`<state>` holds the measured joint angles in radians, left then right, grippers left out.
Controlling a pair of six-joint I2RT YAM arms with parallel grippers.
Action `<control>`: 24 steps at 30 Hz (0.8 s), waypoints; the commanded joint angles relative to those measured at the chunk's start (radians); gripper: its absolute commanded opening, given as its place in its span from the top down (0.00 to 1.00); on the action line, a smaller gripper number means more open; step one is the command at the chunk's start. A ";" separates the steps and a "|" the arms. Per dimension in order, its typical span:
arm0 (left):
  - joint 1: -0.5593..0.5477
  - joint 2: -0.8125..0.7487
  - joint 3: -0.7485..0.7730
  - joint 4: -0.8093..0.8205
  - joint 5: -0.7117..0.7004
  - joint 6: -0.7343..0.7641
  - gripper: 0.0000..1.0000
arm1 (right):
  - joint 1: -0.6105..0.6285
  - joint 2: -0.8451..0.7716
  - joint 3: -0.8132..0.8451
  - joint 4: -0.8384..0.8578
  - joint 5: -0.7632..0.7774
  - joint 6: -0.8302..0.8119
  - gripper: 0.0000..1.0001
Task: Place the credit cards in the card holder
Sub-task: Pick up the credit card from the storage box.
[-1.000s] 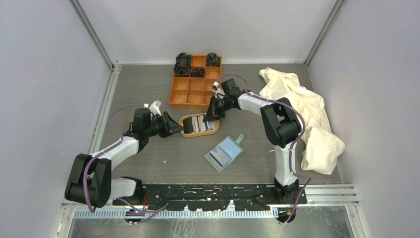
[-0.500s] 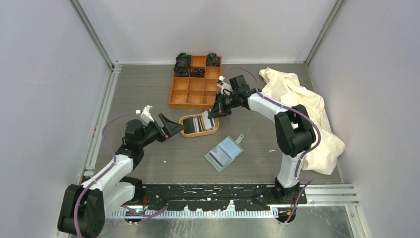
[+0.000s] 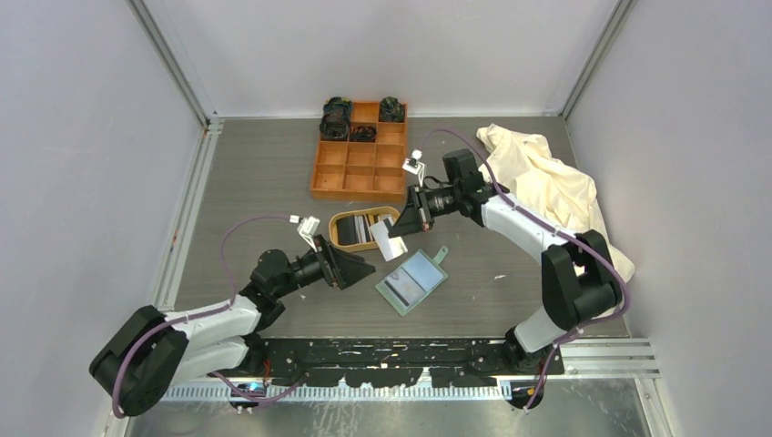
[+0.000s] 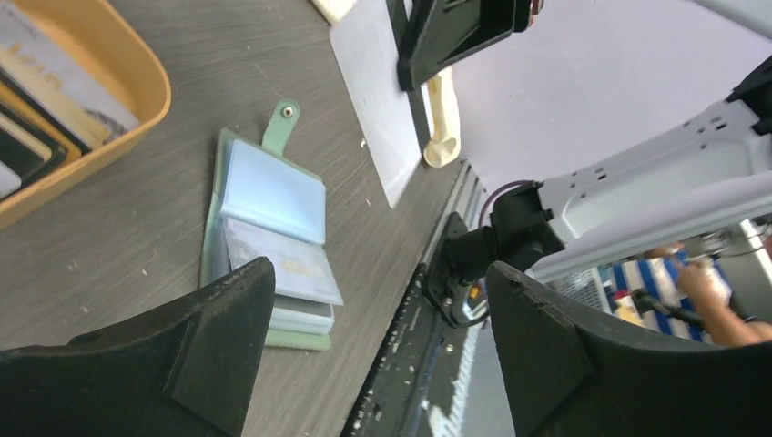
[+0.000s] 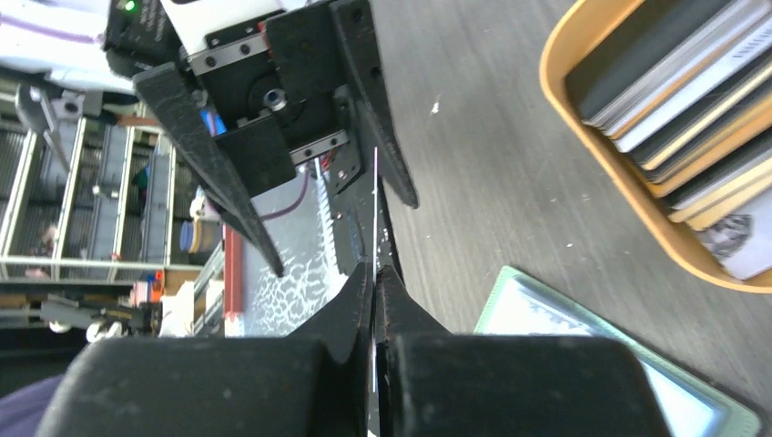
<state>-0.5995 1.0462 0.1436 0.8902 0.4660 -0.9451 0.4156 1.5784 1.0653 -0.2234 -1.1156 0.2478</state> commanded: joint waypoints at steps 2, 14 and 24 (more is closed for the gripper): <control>-0.068 0.056 0.044 0.176 -0.124 0.160 0.18 | 0.001 -0.102 -0.039 0.085 -0.136 -0.094 0.99; -0.135 0.348 0.152 0.469 -0.061 0.069 0.39 | 0.032 -0.109 -0.031 0.020 -0.159 -0.181 0.99; -0.133 0.475 0.184 0.540 0.048 0.054 1.00 | 0.032 -0.118 0.082 -0.362 -0.048 -0.531 0.69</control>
<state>-0.7357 1.5204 0.3119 1.3449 0.4774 -0.9199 0.4335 1.5116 1.0393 -0.3214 -1.2022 -0.0277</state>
